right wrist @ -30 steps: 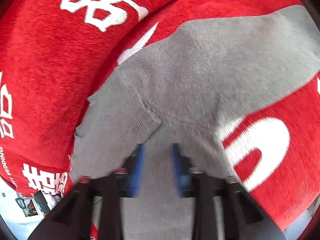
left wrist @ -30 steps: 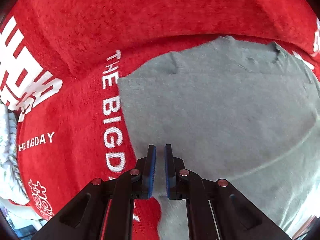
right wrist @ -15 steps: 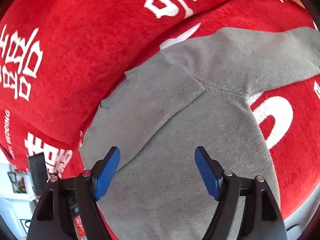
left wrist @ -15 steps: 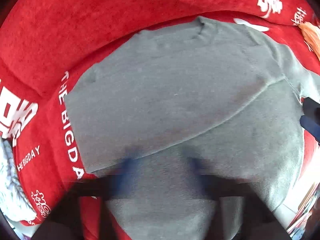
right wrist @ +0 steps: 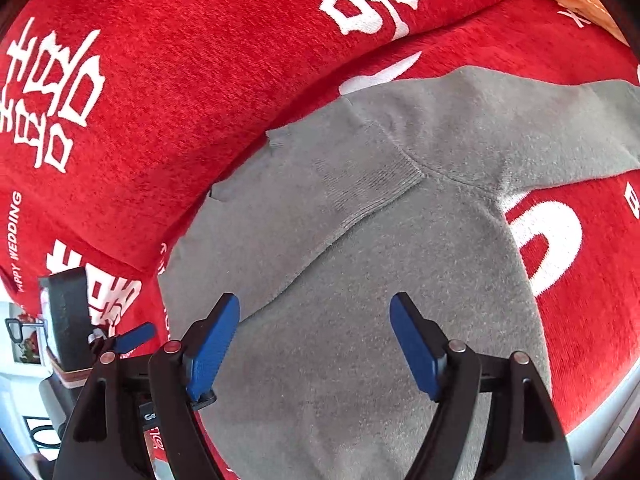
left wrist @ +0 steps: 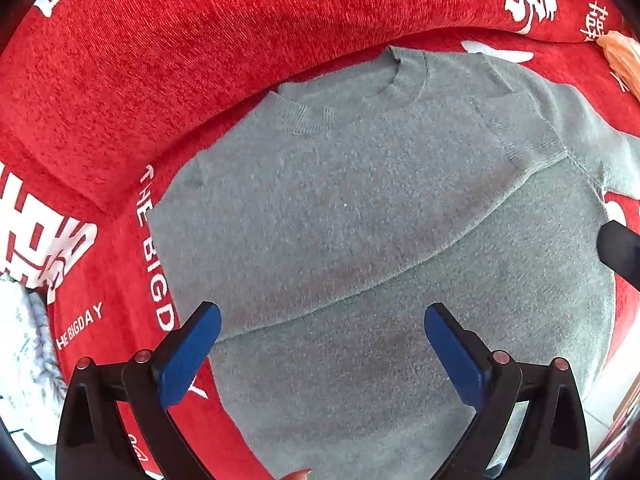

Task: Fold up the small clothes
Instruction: 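Grasp the cuff of the other sleeve with the right gripper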

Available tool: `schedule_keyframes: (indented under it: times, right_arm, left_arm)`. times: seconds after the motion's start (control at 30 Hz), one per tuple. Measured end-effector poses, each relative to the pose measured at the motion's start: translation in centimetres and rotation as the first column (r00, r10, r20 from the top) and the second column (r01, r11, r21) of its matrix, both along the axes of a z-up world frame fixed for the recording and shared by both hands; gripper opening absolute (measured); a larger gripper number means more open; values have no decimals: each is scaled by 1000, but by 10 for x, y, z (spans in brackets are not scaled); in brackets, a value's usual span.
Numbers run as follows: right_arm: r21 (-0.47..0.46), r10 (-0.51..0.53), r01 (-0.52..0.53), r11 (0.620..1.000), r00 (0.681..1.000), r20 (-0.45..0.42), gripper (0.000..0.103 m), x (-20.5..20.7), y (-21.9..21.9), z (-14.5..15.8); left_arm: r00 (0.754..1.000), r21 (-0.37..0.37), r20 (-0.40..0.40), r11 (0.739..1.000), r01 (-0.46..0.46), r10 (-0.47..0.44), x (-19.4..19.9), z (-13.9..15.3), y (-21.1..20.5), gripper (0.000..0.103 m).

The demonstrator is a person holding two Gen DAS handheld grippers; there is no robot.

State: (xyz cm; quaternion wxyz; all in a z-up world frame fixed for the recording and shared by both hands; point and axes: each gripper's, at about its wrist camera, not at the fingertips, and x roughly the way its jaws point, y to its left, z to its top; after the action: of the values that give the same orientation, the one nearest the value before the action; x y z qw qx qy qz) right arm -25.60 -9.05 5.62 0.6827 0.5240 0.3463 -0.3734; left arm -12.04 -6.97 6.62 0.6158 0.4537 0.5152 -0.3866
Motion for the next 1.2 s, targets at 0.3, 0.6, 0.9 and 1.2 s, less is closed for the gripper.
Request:
schedule_keyframes:
  times: [0.3,0.6,0.9,1.2]
  right_arm:
    - [-15,6,-6,1000,1000,22,82,-11,-1,7]
    - [17,-46,45,999,995,89,82,-39,-16,1]
    - [90,-244,230,969,951,189,82,-125,-44,-29]
    - [89,-511,504,859,838,190,82,-232,-72,-43]
  left_arm:
    - [999,-21,-52,1000,-10,9,-7,3,-3,102]
    - [998,-18,-64,1000,1,-3,-29,2,-24,102]
    - [994,-25,-105,1000,14,-16,-54,-9,-38,102]
    - [992,-26,-128,1000,11,-15,-65,-19,-48,102]
